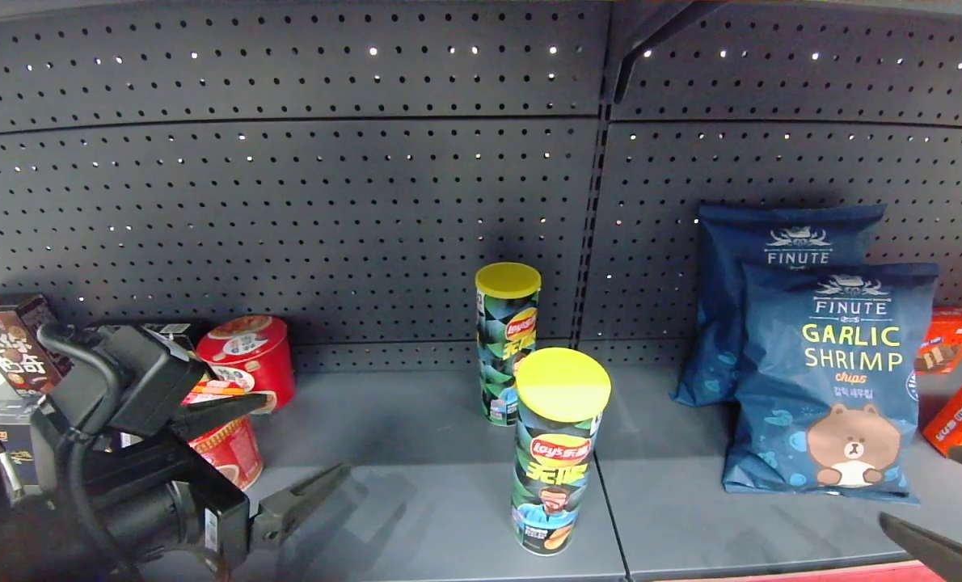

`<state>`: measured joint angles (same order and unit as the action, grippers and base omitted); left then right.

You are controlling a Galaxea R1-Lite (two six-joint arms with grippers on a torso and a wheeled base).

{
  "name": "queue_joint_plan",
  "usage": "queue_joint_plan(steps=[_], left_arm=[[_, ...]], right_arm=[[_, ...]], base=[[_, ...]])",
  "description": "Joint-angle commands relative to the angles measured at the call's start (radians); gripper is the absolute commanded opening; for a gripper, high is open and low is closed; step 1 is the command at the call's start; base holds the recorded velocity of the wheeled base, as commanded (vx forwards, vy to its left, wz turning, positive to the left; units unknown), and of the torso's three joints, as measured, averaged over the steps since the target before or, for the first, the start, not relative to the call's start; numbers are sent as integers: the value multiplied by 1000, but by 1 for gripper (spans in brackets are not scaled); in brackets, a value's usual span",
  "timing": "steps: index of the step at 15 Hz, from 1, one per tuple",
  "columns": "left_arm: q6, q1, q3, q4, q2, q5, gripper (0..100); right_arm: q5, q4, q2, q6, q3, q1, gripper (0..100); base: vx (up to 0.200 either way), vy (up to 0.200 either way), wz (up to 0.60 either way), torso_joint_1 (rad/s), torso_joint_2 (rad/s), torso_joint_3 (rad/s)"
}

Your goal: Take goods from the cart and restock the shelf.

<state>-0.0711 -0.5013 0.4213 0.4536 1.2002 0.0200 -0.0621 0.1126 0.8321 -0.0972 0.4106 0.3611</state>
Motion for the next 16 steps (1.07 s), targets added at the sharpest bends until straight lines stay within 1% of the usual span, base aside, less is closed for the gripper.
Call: queue_joint_plan(steps=[1, 2, 3, 5, 6, 7, 9, 10, 11, 16], left_arm=[[-15, -2, 1, 2, 9, 3, 100], [-19, -2, 2, 2, 22, 3, 100], [-19, 0, 8, 4, 38, 3, 100], [-19, 0, 21, 5, 65, 3, 100], [-19, 1, 30, 11, 91, 3, 100], [-19, 1, 44, 10, 104, 6, 100], [-18, 4, 60, 5, 119, 8, 100], [-18, 20, 62, 5, 130, 8, 100], [-18, 27, 60, 8, 145, 8, 100], [-19, 29, 67, 14, 176, 5, 100]], right_arm=[[205, 65, 331, 177, 73, 276, 100], [248, 65, 380, 241, 77, 331, 100], [274, 67, 426, 298, 76, 368, 100], [275, 65, 496, 298, 103, 375, 100], [281, 62, 564, 306, 172, 380, 100], [295, 67, 622, 312, 209, 392, 100], [364, 82, 705, 329, 241, 411, 100], [393, 121, 765, 378, 263, 435, 100], [404, 128, 791, 387, 272, 444, 100], [406, 131, 878, 392, 352, 440, 100]], base=[[0, 0, 0, 0, 0, 0], [0, 0, 0, 0, 0, 0], [0, 0, 0, 0, 0, 0], [0, 0, 0, 0, 0, 0], [0, 0, 0, 0, 0, 0], [0, 0, 0, 0, 0, 0], [0, 0, 0, 0, 0, 0], [0, 0, 0, 0, 0, 0], [0, 0, 0, 0, 0, 0], [0, 0, 0, 0, 0, 0]])
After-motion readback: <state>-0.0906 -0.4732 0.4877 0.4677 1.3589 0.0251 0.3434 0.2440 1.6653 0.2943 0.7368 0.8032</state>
